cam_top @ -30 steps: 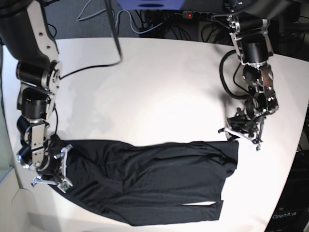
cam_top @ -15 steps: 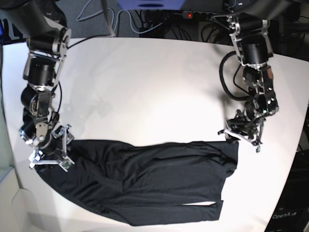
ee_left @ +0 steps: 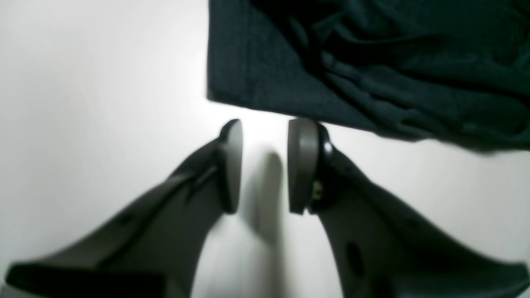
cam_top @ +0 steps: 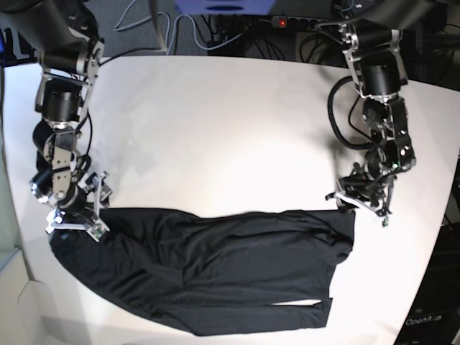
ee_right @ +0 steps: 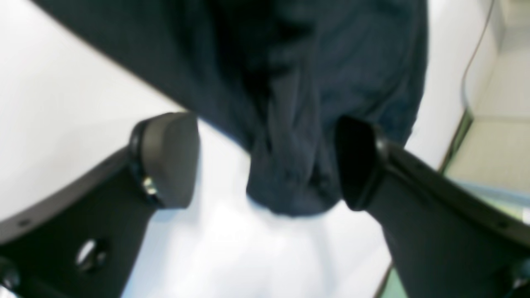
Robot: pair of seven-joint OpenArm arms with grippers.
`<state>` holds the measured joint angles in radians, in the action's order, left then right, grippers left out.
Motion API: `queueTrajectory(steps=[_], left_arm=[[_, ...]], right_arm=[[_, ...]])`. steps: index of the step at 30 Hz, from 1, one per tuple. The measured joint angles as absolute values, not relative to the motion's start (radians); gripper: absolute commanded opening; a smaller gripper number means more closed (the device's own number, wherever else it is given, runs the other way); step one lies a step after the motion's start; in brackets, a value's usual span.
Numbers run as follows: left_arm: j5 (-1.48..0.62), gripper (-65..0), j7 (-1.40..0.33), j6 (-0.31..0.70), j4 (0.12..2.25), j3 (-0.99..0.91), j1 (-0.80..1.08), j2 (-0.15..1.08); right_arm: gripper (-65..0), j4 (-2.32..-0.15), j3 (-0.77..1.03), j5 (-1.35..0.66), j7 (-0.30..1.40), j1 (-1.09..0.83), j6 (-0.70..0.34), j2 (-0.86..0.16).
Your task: Fold the T-shirt properly
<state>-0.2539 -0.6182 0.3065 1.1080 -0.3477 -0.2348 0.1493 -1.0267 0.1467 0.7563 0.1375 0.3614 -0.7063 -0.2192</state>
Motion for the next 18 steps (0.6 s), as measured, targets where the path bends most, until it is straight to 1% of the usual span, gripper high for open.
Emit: queueTrajectory(steps=[3, 5, 6, 8, 14, 17, 18], left_arm=[[-0.254, -47.5, -0.619, 0.307, 1.108, -0.348, -0.235, 0.15], [-0.254, -47.5, -0.619, 0.307, 1.108, -0.348, -0.235, 0.149], [-0.253, -47.5, -0.619, 0.307, 1.108, -0.348, -0.235, 0.15], [-0.253, -47.5, -0.618, 0.306, 1.108, -0.348, -0.234, 0.15], [-0.255, -47.5, -0.619, 0.306, 1.108, -0.348, -0.235, 0.15], [-0.254, -47.5, -0.619, 0.306, 1.108, -0.348, -0.235, 0.15], [-0.254, -47.5, -0.618, 0.306, 1.108, -0.348, -0.235, 0.15]], right_arm=[[-35.3, -1.027, 0.149, 0.756, 0.138, 0.366, -0.706, -0.224], [-40.5, -1.027, 0.148, 0.756, 0.115, 0.37, -0.706, -0.223], [-41.8, -1.027, 0.147, 0.756, 0.115, 0.374, -0.706, -0.221], [-42.8, -1.005, 0.146, 0.756, 0.101, 0.389, -0.704, -0.222], [-42.8, -0.839, 0.152, 0.757, 0.11, 0.457, -0.707, -0.261], [-43.1, -0.796, 0.168, 0.753, 0.101, 0.479, -0.704, -0.27], [-44.5, -0.793, 0.168, 0.757, 0.102, 0.482, -0.704, -0.27]])
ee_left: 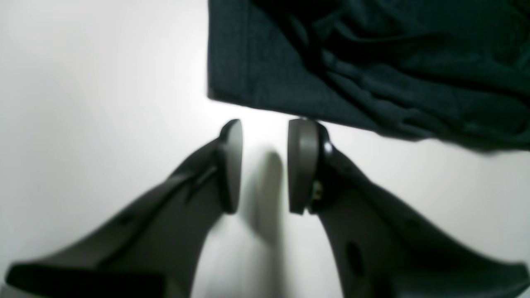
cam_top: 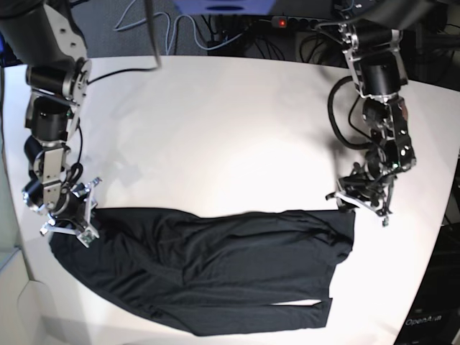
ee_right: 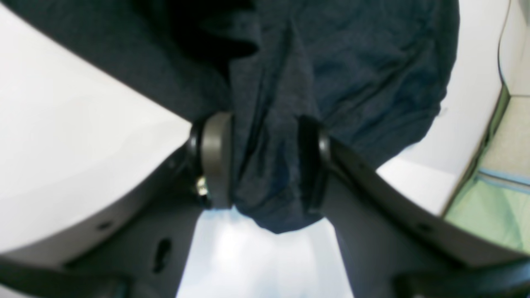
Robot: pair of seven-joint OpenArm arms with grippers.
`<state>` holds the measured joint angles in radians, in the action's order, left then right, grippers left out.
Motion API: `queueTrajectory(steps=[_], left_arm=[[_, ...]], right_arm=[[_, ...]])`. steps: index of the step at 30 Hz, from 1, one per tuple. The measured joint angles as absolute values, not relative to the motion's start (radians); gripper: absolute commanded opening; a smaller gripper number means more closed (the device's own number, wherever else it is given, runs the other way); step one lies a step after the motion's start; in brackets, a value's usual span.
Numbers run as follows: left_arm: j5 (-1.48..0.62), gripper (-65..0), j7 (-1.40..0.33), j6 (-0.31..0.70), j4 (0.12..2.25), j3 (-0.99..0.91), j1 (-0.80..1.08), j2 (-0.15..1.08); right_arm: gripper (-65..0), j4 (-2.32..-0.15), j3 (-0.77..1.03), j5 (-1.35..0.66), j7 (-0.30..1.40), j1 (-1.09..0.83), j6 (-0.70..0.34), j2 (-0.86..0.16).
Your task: Fold the T-shirt properly
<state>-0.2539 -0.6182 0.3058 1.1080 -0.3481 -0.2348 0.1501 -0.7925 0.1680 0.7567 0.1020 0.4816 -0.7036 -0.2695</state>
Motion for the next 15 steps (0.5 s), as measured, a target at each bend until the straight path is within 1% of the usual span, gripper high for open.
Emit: queueTrajectory(steps=[1, 4, 6, 8, 12, 15], left_arm=[[-0.254, -47.5, -0.618, 0.306, 1.108, -0.348, -0.235, 0.15], [-0.254, -47.5, -0.618, 0.306, 1.108, -0.348, -0.235, 0.15], [-0.254, -47.5, -0.619, 0.305, 1.108, -0.348, -0.235, 0.15], [-0.254, -47.5, -0.619, 0.303, 1.108, -0.348, -0.235, 0.15], [-0.254, -47.5, -0.619, 0.303, 1.108, -0.348, -0.235, 0.15], [-0.254, -47.5, -0.618, 0.303, 1.108, -0.348, -0.235, 0.15]], right_arm=[[-46.6, -0.793, 0.168, 0.756, 0.101, 0.482, -0.704, -0.269], [-58.0, -0.792, 0.159, 0.76, 0.099, 0.481, -0.704, -0.269], [-64.0, -0.792, 0.159, 0.76, 0.081, 0.481, -0.704, -0.269], [-64.3, -0.793, 0.157, 0.762, 0.07, 0.482, -0.704, -0.269], [-64.1, -0.793, 0.157, 0.836, 0.06, 0.496, -0.707, -0.269], [-64.1, -0.793, 0.157, 0.836, 0.005, 0.519, -0.707, -0.273]])
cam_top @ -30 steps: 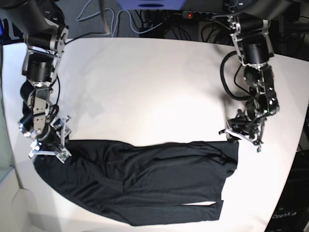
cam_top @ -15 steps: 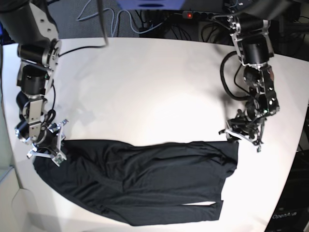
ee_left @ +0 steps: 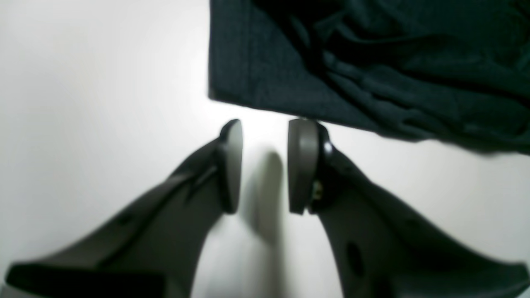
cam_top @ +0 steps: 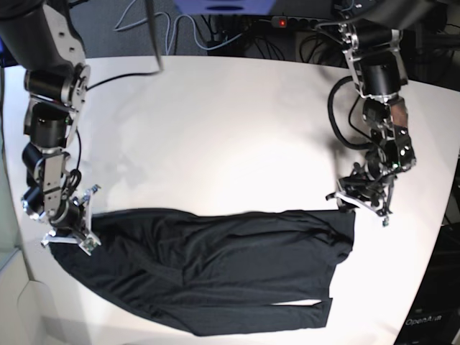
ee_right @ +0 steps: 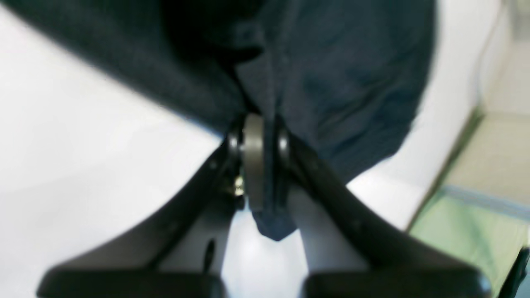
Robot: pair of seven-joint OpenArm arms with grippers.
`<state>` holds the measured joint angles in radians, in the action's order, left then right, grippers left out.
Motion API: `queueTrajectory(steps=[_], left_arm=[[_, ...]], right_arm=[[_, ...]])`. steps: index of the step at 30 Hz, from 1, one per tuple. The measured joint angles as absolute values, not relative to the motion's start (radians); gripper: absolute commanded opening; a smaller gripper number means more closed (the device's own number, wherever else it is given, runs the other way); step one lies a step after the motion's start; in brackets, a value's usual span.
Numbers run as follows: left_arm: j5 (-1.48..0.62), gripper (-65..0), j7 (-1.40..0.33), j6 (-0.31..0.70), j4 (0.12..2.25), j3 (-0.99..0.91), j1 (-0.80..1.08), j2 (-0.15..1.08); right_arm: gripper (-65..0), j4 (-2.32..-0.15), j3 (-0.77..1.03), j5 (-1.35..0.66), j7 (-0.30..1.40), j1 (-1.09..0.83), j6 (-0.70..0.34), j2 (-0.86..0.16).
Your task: Fold the T-shirt properly
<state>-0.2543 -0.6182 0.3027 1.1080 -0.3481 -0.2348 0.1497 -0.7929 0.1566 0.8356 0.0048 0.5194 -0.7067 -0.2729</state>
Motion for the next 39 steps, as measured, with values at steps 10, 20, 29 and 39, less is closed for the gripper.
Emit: queueTrajectory(steps=[10, 20, 29, 39], left_arm=[[-0.254, -47.5, -0.619, 0.303, 1.108, -0.348, -0.234, 0.15], [-0.254, -47.5, -0.62, 0.302, 1.108, -0.348, -0.233, 0.15], [-0.254, -47.5, -0.617, 0.303, 1.106, -0.348, -0.235, 0.15], [-0.254, -47.5, -0.618, 0.302, 1.106, -0.348, -0.235, 0.15]], right_arm=[[-64.4, -0.791, 0.117, 0.836, 0.001, 0.576, -0.704, -0.289], [-64.3, -0.794, 0.101, 0.839, 0.011, 0.497, -0.707, -0.332], [-64.7, -0.794, 0.1, 0.836, 0.002, 0.466, -0.705, -0.35], [-64.7, -0.793, 0.099, 0.836, -0.031, 0.531, -0.705, -0.354]])
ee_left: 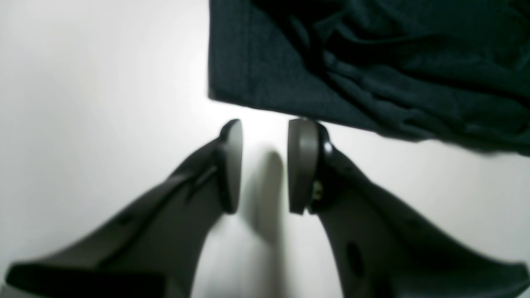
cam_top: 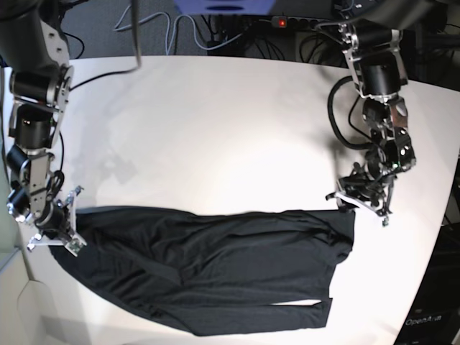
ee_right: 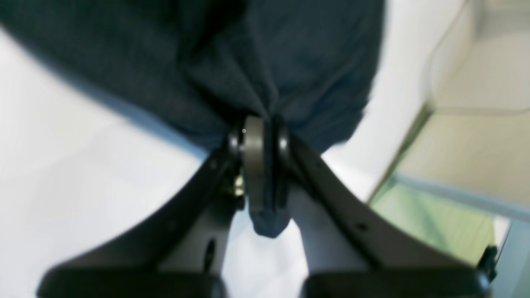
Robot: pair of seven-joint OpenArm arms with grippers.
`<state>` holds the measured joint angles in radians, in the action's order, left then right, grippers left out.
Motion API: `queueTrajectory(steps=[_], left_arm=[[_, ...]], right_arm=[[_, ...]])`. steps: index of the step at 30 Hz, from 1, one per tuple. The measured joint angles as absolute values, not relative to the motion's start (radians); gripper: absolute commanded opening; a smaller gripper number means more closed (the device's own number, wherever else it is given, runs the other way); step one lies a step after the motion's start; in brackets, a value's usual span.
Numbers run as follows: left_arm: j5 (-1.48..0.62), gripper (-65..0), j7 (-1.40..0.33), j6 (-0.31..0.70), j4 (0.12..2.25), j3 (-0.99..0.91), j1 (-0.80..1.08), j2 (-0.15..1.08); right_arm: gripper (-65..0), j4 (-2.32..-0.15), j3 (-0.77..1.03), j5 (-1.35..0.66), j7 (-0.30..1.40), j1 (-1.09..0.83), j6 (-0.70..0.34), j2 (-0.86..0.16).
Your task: Fold the T-shirt properly
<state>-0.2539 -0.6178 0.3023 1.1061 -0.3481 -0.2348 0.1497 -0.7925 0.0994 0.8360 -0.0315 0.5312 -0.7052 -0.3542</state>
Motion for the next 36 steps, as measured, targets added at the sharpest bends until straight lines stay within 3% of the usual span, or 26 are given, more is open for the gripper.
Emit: queueTrajectory(steps=[11, 13, 20, 27, 29, 36], left_arm=[[-0.253, -47.5, -0.618, 0.303, 1.106, -0.348, -0.234, 0.15], [-0.254, -47.5, -0.618, 0.303, 1.106, -0.348, -0.234, 0.15], [-0.253, -47.5, -0.619, 0.303, 1.106, -0.348, -0.234, 0.15], [-0.253, -47.5, -0.618, 0.307, 1.106, -0.348, -0.234, 0.151], [-0.253, -47.5, -0.618, 0.307, 1.106, -0.348, -0.233, 0.156], [-0.253, -47.5, -0.619, 0.307, 1.106, -0.348, -0.231, 0.167]], right_arm=[[-63.1, -0.791, 0.02, 0.836, -0.027, 0.554, -0.704, -0.34], [-58.5, -0.791, 0.02, 0.836, -0.026, 0.554, -0.704, -0.34], [-33.2, -0.788, 0.02, 0.836, -0.026, 0.549, -0.704, -0.369], [-3.8, -0.788, 0.03, 0.832, -0.004, 0.551, -0.704, -0.38], [-1.3, -0.788, 0.032, 0.832, 0.012, 0.551, -0.704, -0.38], [-1.5, -0.785, 0.124, 0.763, 0.012, 0.561, -0.702, -0.377]])
